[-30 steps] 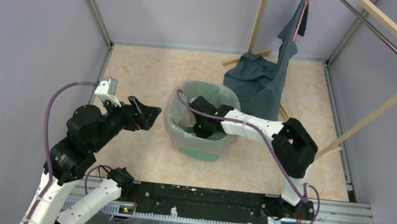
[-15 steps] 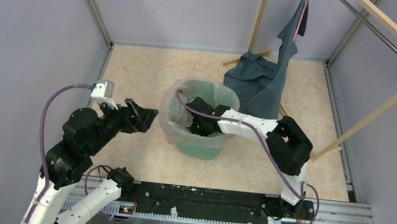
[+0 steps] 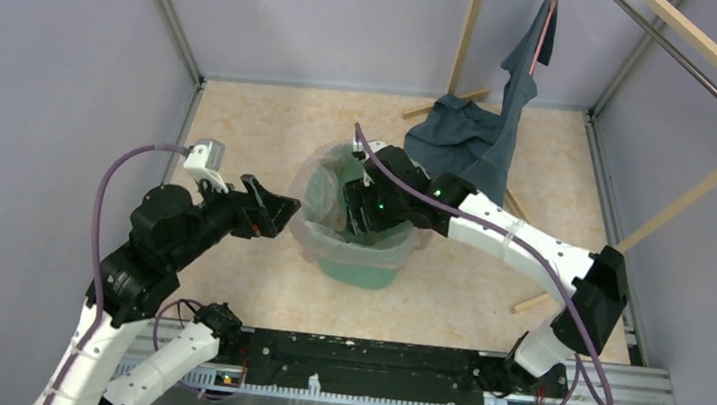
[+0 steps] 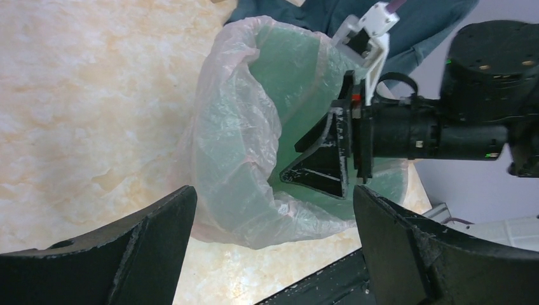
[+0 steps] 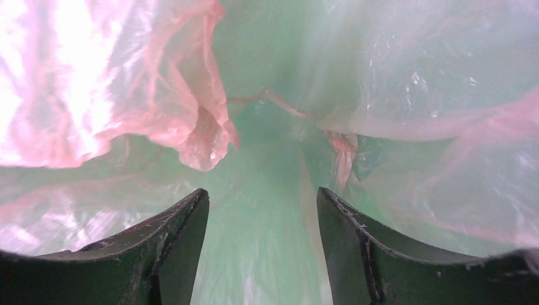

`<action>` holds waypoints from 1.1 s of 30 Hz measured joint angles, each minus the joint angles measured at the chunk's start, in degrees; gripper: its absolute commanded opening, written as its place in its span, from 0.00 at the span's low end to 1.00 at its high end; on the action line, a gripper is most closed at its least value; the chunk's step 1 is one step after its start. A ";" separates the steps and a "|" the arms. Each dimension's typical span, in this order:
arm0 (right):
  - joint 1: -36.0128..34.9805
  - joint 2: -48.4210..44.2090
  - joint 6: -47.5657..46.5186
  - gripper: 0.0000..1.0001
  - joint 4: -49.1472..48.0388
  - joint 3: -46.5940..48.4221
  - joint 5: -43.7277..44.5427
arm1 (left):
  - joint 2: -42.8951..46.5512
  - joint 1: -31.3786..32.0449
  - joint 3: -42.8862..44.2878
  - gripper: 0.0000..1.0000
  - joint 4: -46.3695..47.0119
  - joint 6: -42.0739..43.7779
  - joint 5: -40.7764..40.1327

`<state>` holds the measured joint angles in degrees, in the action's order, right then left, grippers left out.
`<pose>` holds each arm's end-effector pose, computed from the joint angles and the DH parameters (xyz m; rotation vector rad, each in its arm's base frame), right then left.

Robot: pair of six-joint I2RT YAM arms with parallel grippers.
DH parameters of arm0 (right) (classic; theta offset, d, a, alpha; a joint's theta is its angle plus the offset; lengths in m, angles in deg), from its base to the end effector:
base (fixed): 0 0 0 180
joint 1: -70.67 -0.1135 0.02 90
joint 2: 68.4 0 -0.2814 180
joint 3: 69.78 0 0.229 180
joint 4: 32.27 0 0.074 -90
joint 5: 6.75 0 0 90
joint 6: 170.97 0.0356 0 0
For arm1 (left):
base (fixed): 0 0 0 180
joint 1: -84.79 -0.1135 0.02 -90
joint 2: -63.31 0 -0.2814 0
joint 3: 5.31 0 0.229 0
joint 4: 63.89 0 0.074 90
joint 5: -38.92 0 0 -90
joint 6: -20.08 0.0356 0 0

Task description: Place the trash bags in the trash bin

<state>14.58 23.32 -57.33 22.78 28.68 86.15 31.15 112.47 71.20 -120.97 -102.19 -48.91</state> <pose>0.1849 0.2718 0.3398 -0.6739 2.4020 0.5604 0.0458 -0.0255 0.3992 -0.0464 1.8614 -0.7740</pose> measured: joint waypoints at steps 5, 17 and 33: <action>0.00 -4.13 -0.44 0.73 2.80 2.43 -0.28 | -5.14 0.00 0.00 0.96 0.83 -0.09 2.54; -0.04 -33.64 -4.87 0.87 0.35 -0.26 7.13 | -22.88 0.00 0.20 0.72 1.03 3.32 2.01; -0.04 -40.59 -7.10 0.89 0.48 -6.51 12.63 | -32.15 3.76 4.42 0.20 1.18 7.19 -7.17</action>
<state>14.53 -17.27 -64.44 23.26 22.16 98.78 -1.00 116.23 75.61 -119.79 -95.00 -56.08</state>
